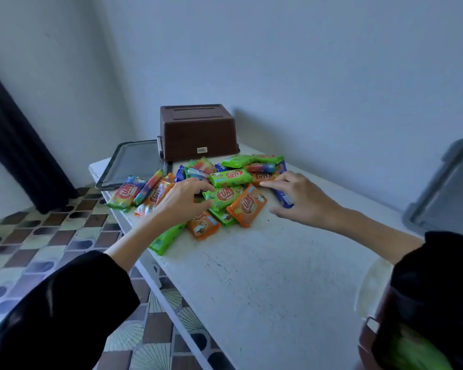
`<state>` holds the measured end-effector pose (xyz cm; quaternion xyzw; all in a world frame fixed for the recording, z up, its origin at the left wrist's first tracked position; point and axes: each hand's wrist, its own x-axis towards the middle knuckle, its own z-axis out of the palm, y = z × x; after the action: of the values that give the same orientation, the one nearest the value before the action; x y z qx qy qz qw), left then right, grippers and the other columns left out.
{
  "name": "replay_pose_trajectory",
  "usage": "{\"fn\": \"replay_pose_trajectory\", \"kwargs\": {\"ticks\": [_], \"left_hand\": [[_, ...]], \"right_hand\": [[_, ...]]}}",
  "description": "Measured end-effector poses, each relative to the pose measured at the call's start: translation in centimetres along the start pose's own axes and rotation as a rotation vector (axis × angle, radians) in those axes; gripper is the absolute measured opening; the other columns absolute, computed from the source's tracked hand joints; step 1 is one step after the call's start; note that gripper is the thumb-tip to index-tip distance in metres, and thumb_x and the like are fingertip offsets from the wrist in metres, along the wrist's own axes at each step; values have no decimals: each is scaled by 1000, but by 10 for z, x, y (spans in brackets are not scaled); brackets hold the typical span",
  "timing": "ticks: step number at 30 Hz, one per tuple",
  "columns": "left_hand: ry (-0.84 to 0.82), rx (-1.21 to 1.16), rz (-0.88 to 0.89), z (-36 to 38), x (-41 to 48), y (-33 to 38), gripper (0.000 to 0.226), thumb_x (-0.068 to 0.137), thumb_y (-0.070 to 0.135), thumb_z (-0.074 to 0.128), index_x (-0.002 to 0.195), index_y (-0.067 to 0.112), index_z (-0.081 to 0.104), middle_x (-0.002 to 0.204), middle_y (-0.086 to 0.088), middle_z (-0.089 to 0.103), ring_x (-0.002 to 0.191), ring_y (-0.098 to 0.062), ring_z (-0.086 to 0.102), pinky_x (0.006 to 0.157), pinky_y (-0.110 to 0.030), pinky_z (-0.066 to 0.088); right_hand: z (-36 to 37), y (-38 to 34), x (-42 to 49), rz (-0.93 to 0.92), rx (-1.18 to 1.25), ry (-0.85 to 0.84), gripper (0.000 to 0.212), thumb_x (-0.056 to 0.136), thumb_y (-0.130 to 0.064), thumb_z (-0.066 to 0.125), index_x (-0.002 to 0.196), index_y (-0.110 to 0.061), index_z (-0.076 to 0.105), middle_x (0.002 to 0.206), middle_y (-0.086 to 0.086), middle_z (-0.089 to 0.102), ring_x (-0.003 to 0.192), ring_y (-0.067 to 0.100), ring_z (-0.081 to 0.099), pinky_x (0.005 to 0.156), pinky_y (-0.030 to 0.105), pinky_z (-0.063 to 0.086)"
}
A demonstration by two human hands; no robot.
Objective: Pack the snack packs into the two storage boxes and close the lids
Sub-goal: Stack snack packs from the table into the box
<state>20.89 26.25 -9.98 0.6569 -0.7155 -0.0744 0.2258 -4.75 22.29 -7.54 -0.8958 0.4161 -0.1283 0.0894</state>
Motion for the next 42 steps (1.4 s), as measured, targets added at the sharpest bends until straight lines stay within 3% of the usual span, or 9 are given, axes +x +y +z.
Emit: {"fn": "replay_pose_trajectory", "kwargs": {"ticks": [8,12,16,20,23,25,28,34,42], "left_hand": [[-218,107,-403,25,-9,-49,78,78,55,62,143,28,28,153,-9,16,140,-34,18,112,-49,24],[-310,123,-442,37,-26,-62,89,83,49,60,149,26,5,151,-15,14,140,-35,12,113,-47,20],[-211,83,-458,41,-28,-67,79,85,40,60,148,29,13,144,-16,25,135,-33,24,111,-43,26],[-160,48,-508,41,-27,-63,81,80,43,67,146,26,25,147,-15,20,137,-32,23,112,-45,26],[-208,100,-502,40,-29,-62,87,78,47,67,148,28,19,150,-15,15,138,-32,20,112,-45,25],[-231,113,-507,40,-30,-63,87,79,48,66,148,31,15,150,-16,14,139,-34,18,112,-46,25],[-216,104,-501,40,-30,-64,83,81,44,65,148,32,16,150,-17,18,137,-35,22,110,-47,28],[-141,50,-505,40,-29,-67,82,70,39,77,141,32,35,139,-15,40,127,-30,39,102,-44,40],[-116,87,-304,23,-17,-33,77,62,38,82,132,33,48,125,-3,59,99,-15,55,77,-35,52]], "right_hand": [[72,11,70,26,-88,-279,75,83,-53,56,145,-33,20,152,10,17,139,31,19,114,44,22],[93,24,68,5,18,-253,59,85,-54,52,137,-31,37,153,6,17,142,28,17,114,45,24],[94,27,66,26,94,-235,39,85,-55,49,99,-20,60,120,5,45,118,24,41,98,38,38],[93,27,63,79,104,-208,34,80,-44,65,87,-11,65,101,1,43,109,23,46,88,31,39],[100,23,61,235,98,-74,50,71,-45,74,106,-12,58,120,10,40,117,27,40,94,35,39],[107,19,60,361,76,-131,77,71,-48,72,131,-14,37,136,17,27,127,35,30,101,39,35],[112,19,63,460,73,-247,82,79,-40,66,143,-16,21,142,22,20,133,38,23,105,38,33],[100,28,70,449,51,-295,90,68,-20,76,144,-24,28,137,15,42,123,30,41,94,34,44],[36,29,58,412,161,-272,89,59,-16,83,137,-31,42,141,11,38,125,28,41,93,35,43]]}}
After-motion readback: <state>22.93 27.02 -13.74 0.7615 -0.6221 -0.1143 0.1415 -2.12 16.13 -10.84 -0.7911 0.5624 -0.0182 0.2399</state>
